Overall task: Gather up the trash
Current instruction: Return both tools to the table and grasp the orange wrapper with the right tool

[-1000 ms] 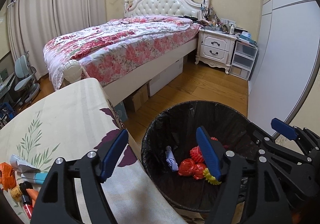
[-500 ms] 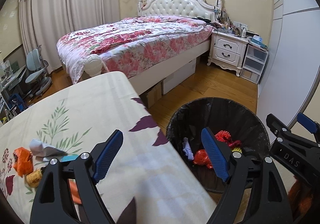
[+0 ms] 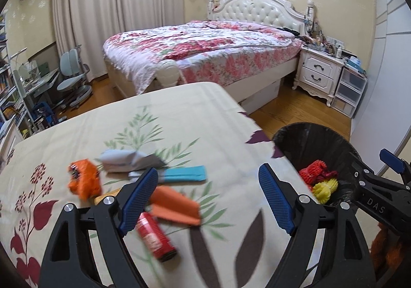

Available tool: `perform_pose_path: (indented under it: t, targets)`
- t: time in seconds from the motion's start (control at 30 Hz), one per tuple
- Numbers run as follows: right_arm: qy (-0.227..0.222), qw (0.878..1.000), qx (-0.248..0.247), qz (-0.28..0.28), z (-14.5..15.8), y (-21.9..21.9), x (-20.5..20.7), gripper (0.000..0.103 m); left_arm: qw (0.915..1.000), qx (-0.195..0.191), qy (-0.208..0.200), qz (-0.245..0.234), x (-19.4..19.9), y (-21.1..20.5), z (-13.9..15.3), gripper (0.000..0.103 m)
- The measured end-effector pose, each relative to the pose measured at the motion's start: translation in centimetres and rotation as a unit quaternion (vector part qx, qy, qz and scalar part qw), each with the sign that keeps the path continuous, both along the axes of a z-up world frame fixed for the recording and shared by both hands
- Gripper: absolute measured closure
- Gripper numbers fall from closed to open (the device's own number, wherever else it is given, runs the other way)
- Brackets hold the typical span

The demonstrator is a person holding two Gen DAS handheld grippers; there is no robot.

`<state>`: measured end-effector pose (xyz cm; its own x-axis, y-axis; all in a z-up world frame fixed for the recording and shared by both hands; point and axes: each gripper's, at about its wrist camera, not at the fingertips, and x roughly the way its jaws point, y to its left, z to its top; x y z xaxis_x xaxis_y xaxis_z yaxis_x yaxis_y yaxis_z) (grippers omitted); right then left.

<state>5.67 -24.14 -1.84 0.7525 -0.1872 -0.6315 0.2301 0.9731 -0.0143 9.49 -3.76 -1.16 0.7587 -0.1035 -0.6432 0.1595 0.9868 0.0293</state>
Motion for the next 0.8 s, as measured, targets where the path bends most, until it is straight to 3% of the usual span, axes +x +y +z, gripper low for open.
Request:
perform_pose_path:
  t: [0.53, 0.6, 0.8]
  targets:
    - [0.026, 0.991, 0.006, 0.133, -0.3, 10.1, -0.4, 0.012, 0.9951, 0.004, 0.016, 0.097, -3.7, 11.0, -1.1, 0.022]
    - [0.032, 0.988, 0.001, 0.150, -0.5, 11.5, -0.3, 0.020, 0.9939, 0.005, 0.020, 0.109, -3.7, 12.0, -1.4, 0.022]
    - [0.044, 0.979, -0.002, 0.199, -0.7, 14.9, 0.1, 0.029, 0.9909, 0.004, 0.031, 0.131, -4.0, 14.4, -2.0, 0.022]
